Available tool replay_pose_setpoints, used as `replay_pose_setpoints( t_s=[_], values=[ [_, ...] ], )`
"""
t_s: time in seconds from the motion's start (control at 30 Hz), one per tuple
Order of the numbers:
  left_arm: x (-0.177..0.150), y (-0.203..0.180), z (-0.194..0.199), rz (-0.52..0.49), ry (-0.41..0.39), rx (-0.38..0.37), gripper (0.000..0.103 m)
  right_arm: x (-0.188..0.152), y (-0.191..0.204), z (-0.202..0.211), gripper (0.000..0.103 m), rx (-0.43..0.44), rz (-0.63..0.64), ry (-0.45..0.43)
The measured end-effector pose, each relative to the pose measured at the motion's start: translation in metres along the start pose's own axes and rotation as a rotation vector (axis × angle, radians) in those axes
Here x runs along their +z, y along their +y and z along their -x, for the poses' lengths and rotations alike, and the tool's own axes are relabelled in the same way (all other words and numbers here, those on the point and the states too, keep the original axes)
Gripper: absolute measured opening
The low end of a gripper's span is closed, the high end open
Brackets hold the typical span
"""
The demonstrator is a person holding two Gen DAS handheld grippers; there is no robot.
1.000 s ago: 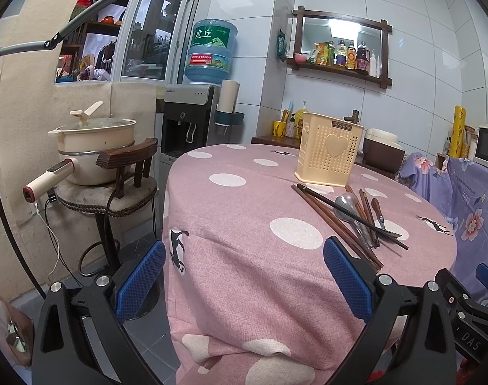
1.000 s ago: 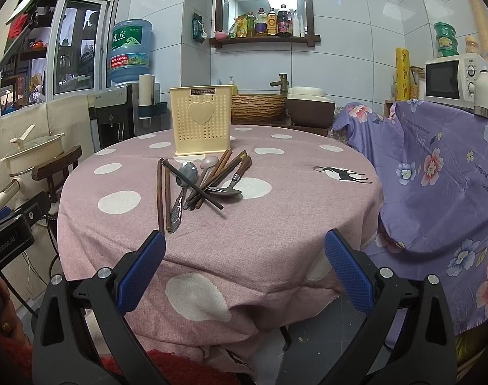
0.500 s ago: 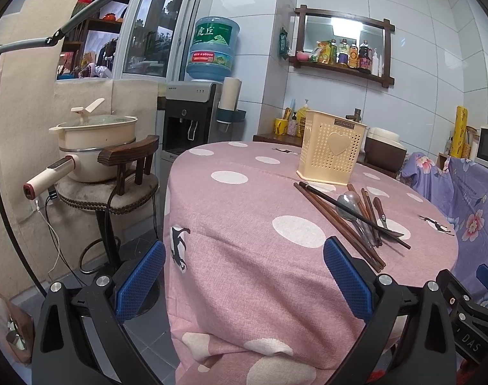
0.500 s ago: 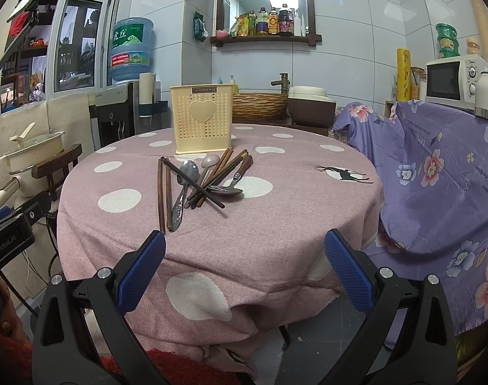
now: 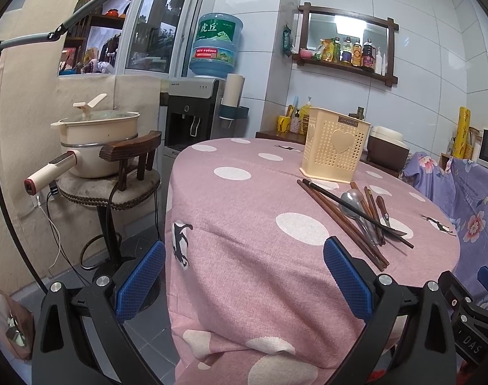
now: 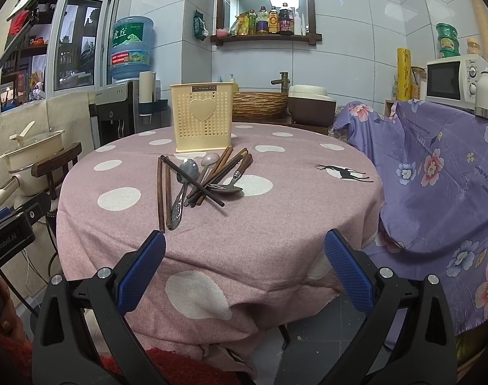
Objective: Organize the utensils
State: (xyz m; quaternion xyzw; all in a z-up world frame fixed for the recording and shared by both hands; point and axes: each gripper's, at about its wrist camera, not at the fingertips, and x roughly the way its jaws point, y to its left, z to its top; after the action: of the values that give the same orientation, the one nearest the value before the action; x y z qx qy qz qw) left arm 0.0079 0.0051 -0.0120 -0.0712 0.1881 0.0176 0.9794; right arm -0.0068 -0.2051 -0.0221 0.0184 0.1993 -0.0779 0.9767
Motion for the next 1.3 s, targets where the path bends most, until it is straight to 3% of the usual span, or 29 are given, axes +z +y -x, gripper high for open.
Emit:
replay_pose_setpoints(
  t_s=[0.63,0.87,0.93,1.13,1.3],
  values=[
    [-0.001,0.000,-0.002,0.008,0.004,0.000,0.098,0.000,0.000,-0.003,0.098,0.007,0.006,0.015],
    [0.001,0.000,-0.017,0.003,0.046,-0.016,0.098,0.007,0.004,-0.010,0.098,0.051,0.041,0.015],
    [0.006,-0.002,-0.023,-0.018,0.060,-0.027,0.098,0.015,0.006,-0.015,0.098,0.083,0.077,0.010],
    [0.037,-0.011,-0.041,-0.086,0.067,-0.071,0.098,0.042,-0.005,-0.037,0.098,0.071,0.065,0.006],
    [0.061,-0.018,-0.073,-0.108,0.160,-0.130,0.098,0.066,-0.002,-0.059,0.098,0.072,0.159,0.030]
  ],
)
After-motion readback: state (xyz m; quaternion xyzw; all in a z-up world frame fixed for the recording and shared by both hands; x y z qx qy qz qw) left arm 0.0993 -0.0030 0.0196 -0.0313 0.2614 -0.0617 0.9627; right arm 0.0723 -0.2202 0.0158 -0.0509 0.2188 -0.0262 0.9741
